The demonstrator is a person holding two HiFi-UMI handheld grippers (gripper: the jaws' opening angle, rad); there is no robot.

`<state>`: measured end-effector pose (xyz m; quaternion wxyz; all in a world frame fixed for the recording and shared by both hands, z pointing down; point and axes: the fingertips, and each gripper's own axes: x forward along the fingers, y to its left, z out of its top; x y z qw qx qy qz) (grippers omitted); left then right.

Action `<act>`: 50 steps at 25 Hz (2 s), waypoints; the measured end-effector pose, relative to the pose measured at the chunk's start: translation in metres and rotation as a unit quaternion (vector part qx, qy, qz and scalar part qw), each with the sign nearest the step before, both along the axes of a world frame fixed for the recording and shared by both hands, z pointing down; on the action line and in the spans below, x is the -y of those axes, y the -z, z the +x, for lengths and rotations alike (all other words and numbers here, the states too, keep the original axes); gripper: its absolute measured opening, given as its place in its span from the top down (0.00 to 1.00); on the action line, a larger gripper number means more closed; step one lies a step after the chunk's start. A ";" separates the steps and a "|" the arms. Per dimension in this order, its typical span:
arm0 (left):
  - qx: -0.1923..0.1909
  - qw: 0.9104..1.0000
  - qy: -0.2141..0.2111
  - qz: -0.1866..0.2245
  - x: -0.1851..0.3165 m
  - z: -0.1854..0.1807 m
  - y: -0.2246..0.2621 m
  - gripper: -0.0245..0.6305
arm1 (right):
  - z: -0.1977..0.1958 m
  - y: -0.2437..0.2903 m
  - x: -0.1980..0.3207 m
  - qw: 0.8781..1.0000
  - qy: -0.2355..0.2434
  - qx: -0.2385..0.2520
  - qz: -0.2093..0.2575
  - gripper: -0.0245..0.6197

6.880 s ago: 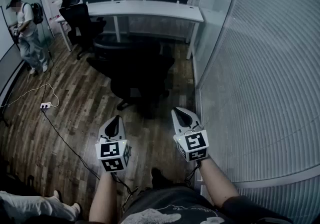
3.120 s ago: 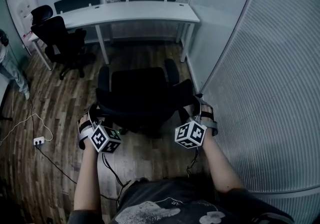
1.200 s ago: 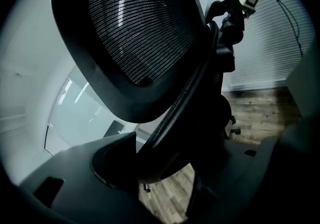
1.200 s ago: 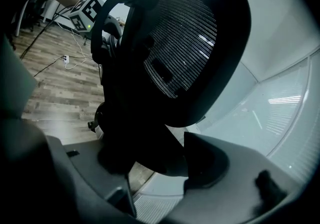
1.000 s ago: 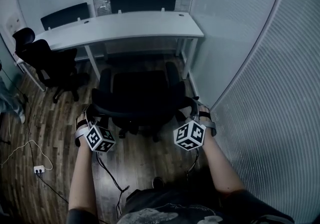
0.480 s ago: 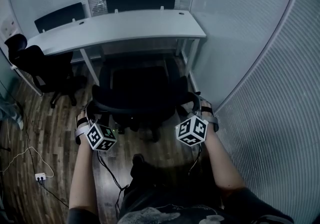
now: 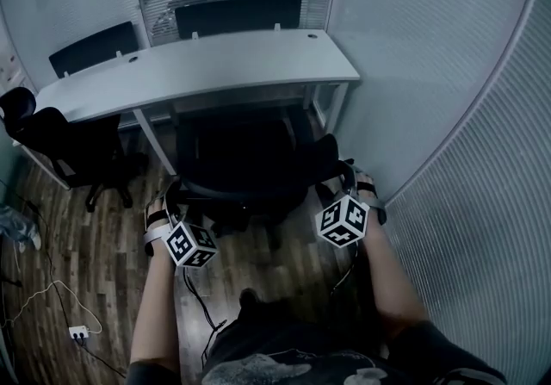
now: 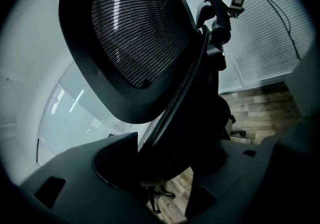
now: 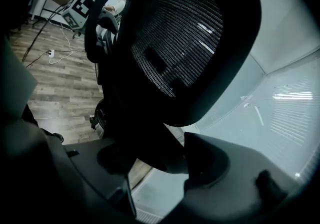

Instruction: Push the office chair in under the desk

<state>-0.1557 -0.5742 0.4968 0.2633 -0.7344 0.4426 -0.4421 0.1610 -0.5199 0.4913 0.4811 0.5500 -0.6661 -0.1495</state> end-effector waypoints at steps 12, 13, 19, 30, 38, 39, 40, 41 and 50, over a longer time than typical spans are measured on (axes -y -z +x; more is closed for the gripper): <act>0.004 1.000 -0.025 -0.003 0.109 0.008 -0.005 0.53 | 0.007 -0.004 0.099 1.000 -0.024 -0.005 0.004 0.52; 0.004 1.000 -0.026 -0.003 0.117 0.009 -0.005 0.53 | 0.008 -0.004 0.107 1.000 -0.027 -0.006 0.003 0.52; 0.009 0.999 -0.030 -0.011 0.167 0.015 -0.006 0.53 | 0.015 -0.003 0.153 0.999 -0.039 -0.008 0.002 0.52; 0.013 0.999 -0.023 -0.020 0.246 0.029 -0.008 0.53 | 0.026 -0.006 0.230 1.000 -0.022 0.001 0.018 0.52; 0.016 1.000 -0.004 -0.021 0.315 0.043 -0.013 0.53 | 0.042 -0.009 0.299 1.000 -0.009 0.003 0.023 0.52; 0.016 1.000 -0.003 -0.023 0.323 0.044 -0.013 0.53 | 0.043 -0.009 0.307 1.000 -0.009 0.003 0.023 0.52; 0.016 1.000 -0.002 -0.025 0.331 0.044 -0.013 0.53 | 0.043 -0.008 0.315 1.000 -0.008 0.003 0.022 0.52; 0.016 1.000 -0.001 -0.026 0.339 0.044 -0.013 0.53 | 0.043 -0.008 0.323 1.000 -0.007 0.002 0.021 0.52; 0.013 1.000 0.005 -0.020 0.387 0.056 -0.013 0.53 | 0.055 -0.009 0.375 1.000 0.008 0.005 0.027 0.52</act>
